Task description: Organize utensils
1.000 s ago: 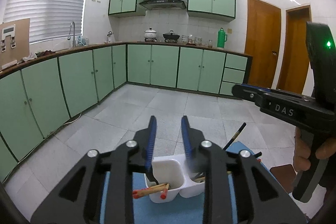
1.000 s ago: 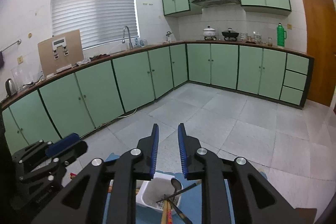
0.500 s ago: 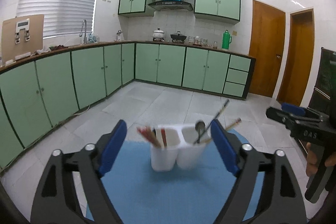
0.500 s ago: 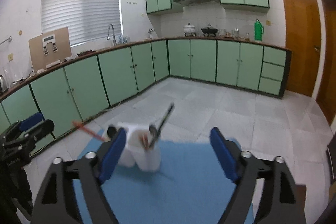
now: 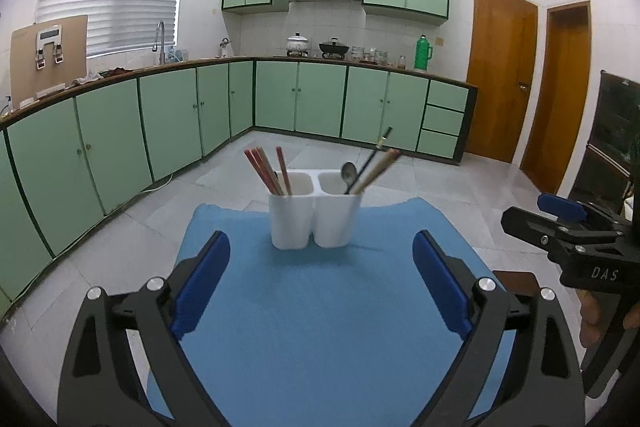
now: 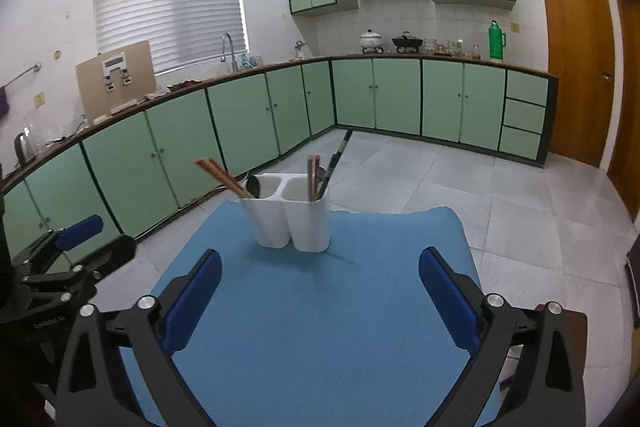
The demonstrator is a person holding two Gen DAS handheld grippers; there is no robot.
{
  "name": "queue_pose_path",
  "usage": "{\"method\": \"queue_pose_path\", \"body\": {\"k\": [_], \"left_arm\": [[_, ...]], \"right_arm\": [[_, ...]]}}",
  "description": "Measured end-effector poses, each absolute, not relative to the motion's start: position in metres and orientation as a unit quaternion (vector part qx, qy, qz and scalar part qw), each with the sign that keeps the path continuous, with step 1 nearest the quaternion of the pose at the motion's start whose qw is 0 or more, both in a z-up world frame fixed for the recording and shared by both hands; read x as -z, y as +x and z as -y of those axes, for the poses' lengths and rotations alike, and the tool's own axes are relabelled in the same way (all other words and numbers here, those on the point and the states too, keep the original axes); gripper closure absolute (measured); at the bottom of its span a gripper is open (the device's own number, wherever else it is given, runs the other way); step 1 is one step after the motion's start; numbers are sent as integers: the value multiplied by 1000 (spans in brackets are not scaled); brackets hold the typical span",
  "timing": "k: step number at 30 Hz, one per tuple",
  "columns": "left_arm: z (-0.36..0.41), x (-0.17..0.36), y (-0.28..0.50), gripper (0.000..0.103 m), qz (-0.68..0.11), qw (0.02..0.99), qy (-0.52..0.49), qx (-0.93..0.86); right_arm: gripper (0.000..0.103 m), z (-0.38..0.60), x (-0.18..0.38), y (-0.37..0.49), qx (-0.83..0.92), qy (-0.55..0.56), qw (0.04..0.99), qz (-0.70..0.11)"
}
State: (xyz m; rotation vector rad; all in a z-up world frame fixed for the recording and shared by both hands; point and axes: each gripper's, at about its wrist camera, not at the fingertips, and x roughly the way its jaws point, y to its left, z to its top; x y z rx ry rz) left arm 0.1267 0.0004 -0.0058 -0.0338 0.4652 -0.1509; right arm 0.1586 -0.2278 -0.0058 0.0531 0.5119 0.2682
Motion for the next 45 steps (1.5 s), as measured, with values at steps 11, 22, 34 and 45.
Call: {"method": "queue_pose_path", "body": {"k": [11,22,34,45], "left_arm": [[10,-11,80,12,-211,974,-7,76],[11,-40,47,10,-168,983,-12,74],[7,-50,32,10,-149,986,-12,71],[6,-53,24,10,-142,987,-10,70]], "right_arm": [[6,234,-15,109,-144,20,963,-226],[6,227,-41,79,-157,5,969,-189],[6,219,-47,67,-162,-4,971,-176],[6,219,-46,63,-160,-7,972,-171]]}}
